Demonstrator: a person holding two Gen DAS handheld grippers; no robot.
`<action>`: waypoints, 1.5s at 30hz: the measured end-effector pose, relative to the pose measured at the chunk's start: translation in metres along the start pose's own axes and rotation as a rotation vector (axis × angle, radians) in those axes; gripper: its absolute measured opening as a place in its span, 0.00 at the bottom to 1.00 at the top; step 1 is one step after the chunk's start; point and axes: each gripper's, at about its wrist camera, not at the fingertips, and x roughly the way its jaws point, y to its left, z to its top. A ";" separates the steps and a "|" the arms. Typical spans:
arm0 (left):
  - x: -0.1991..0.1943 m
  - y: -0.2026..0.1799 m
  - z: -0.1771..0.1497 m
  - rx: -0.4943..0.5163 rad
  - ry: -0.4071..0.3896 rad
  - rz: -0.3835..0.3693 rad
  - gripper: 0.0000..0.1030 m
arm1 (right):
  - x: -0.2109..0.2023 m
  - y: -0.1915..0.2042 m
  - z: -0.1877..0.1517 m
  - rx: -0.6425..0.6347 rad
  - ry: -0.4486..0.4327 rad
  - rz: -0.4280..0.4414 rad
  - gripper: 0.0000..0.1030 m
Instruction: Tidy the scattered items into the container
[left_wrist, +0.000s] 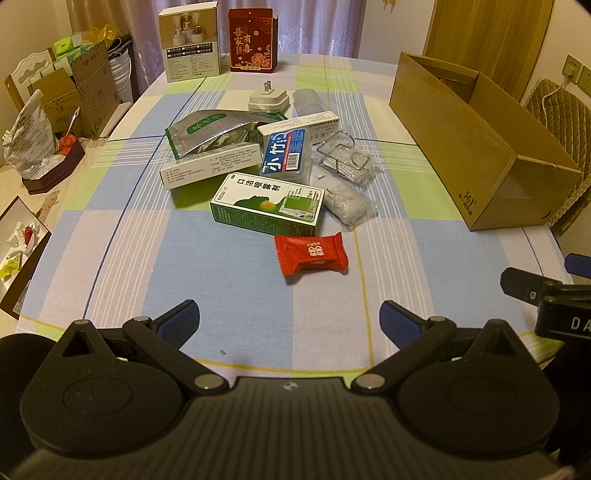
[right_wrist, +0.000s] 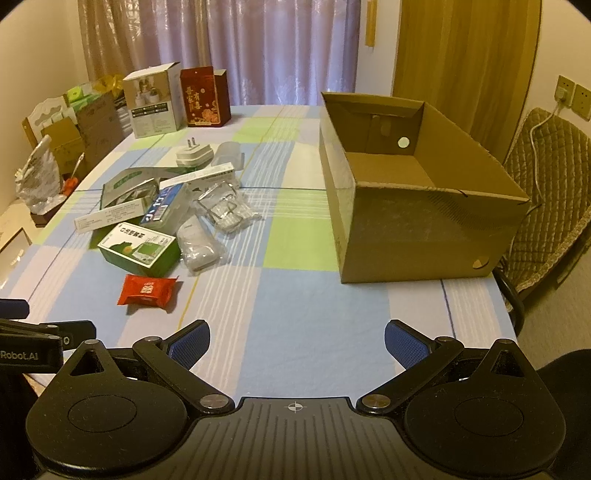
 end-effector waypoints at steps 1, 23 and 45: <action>0.000 0.001 0.000 -0.004 -0.003 0.002 0.99 | -0.002 0.001 0.001 -0.003 -0.009 0.030 1.00; 0.009 0.081 0.060 0.158 -0.124 0.079 0.99 | 0.055 0.076 0.058 -0.407 -0.052 0.292 1.00; 0.063 0.117 0.078 0.282 -0.111 -0.031 0.99 | 0.194 0.150 0.082 -0.818 0.150 0.496 0.67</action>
